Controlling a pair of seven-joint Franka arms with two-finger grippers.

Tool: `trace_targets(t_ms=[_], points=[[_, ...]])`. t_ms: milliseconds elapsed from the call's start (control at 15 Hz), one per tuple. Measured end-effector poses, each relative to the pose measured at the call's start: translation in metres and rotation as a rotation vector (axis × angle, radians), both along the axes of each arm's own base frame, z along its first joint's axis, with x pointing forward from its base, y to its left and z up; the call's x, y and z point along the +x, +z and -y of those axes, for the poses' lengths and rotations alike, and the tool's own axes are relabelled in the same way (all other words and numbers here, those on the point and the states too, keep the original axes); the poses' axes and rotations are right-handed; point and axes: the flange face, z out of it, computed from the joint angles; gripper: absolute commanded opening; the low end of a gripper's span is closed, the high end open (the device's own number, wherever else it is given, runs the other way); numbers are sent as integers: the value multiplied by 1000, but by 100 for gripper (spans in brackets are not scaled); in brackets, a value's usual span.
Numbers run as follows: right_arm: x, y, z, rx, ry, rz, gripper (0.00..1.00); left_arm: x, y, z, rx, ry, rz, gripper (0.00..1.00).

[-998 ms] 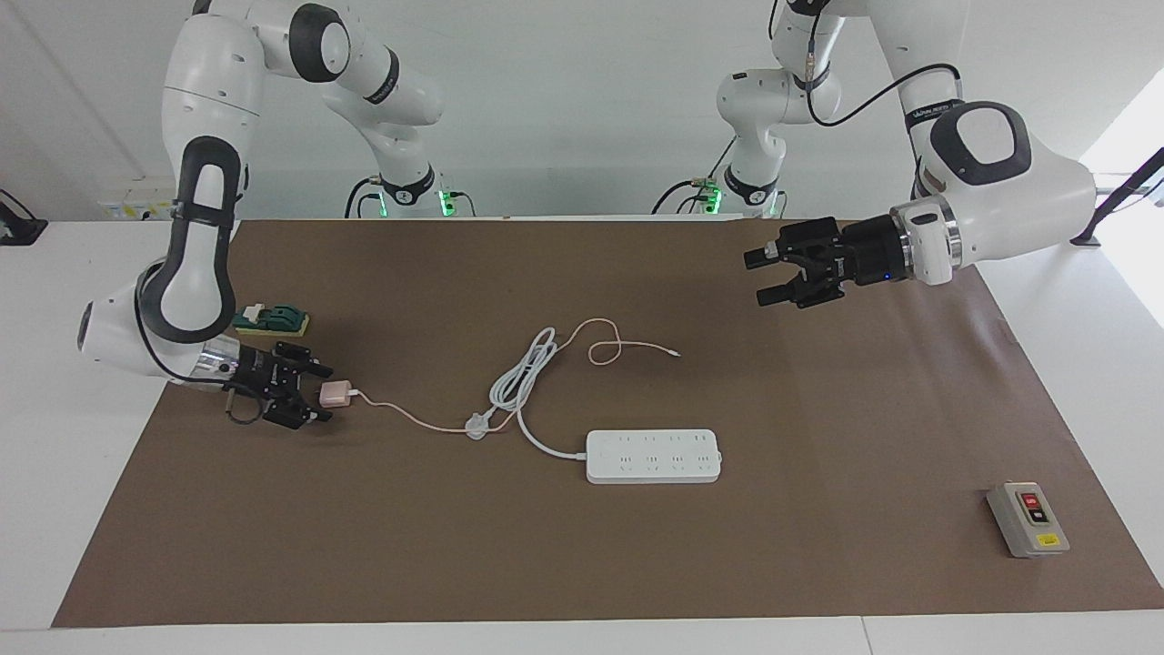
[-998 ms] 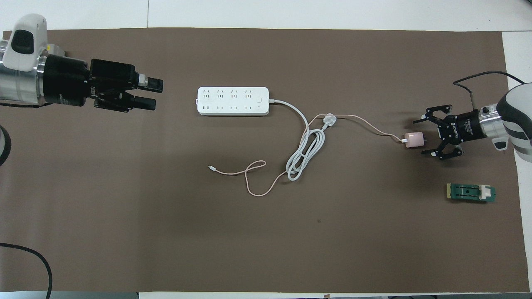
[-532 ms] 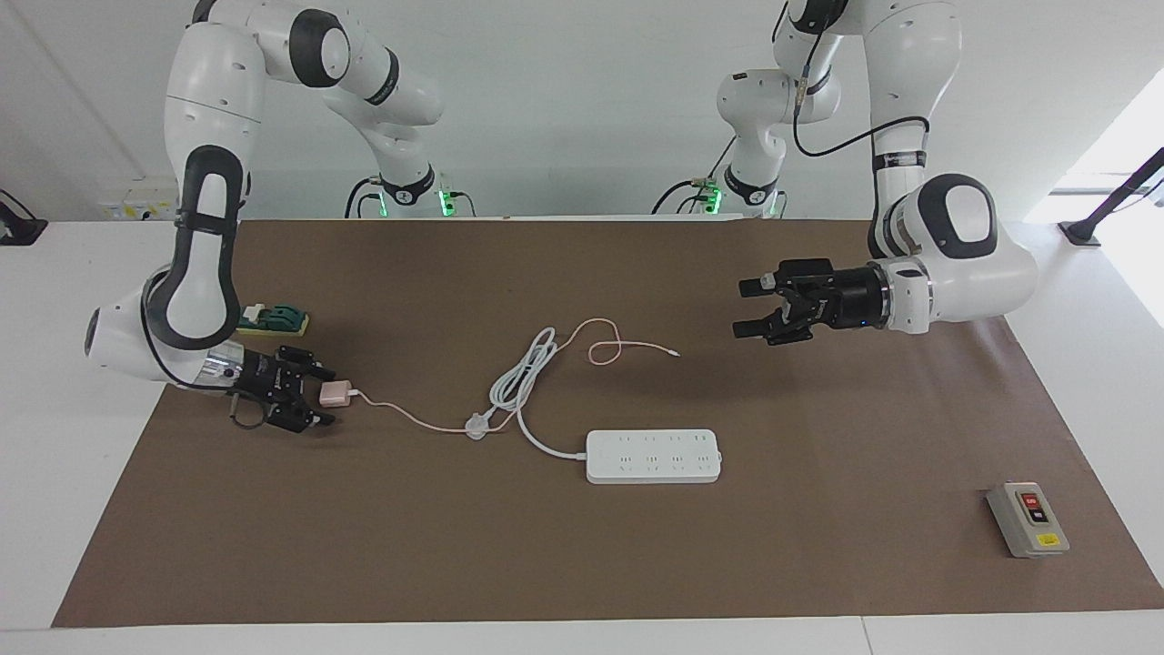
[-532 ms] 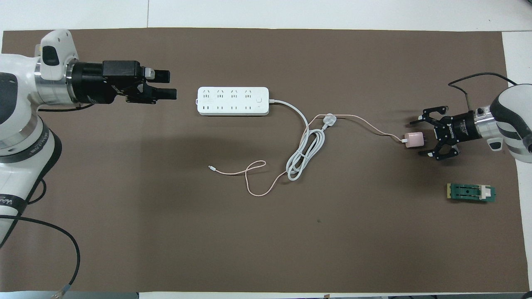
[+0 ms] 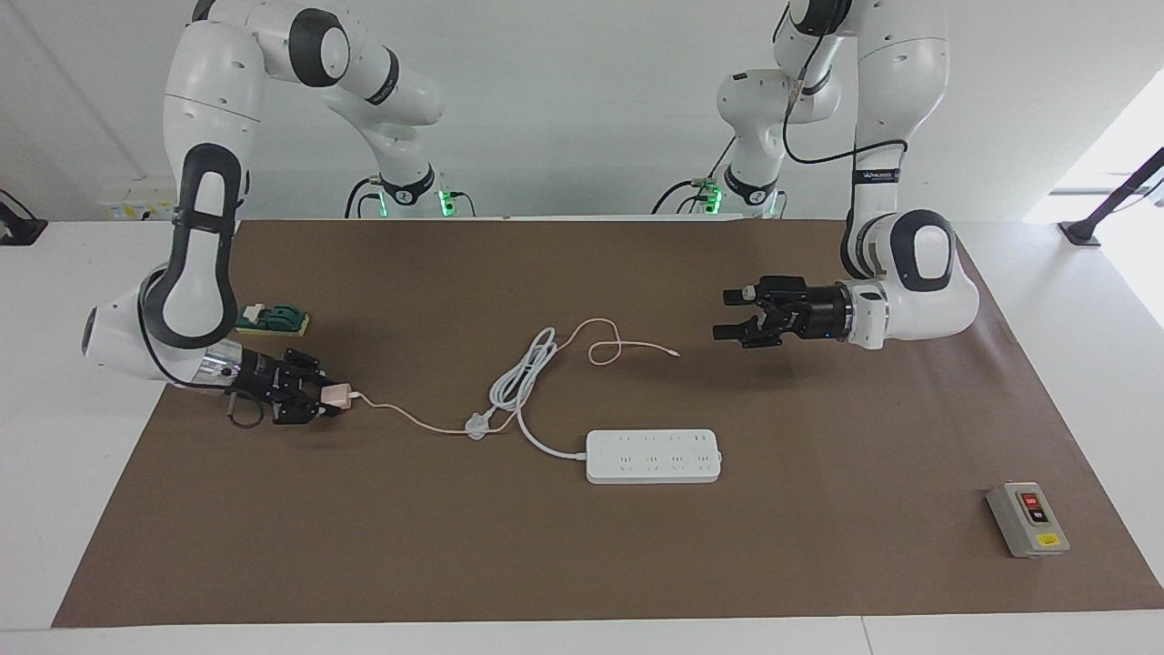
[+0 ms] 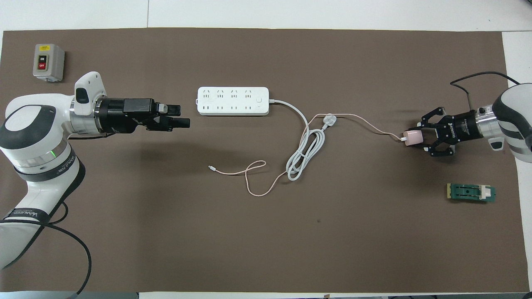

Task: Plug charger into power strip
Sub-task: 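Grasp the pink charger with the right gripper while the left gripper approaches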

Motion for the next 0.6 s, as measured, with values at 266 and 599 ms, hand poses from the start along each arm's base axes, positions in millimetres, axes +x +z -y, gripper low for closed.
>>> trace_targets(t_ms=[266, 599], points=[[13, 22, -30, 4, 55, 29, 0, -14, 3, 10, -16, -31, 26, 100], [22, 104, -89, 8, 80, 39, 0, -56, 3, 15, -28, -57, 7, 100]])
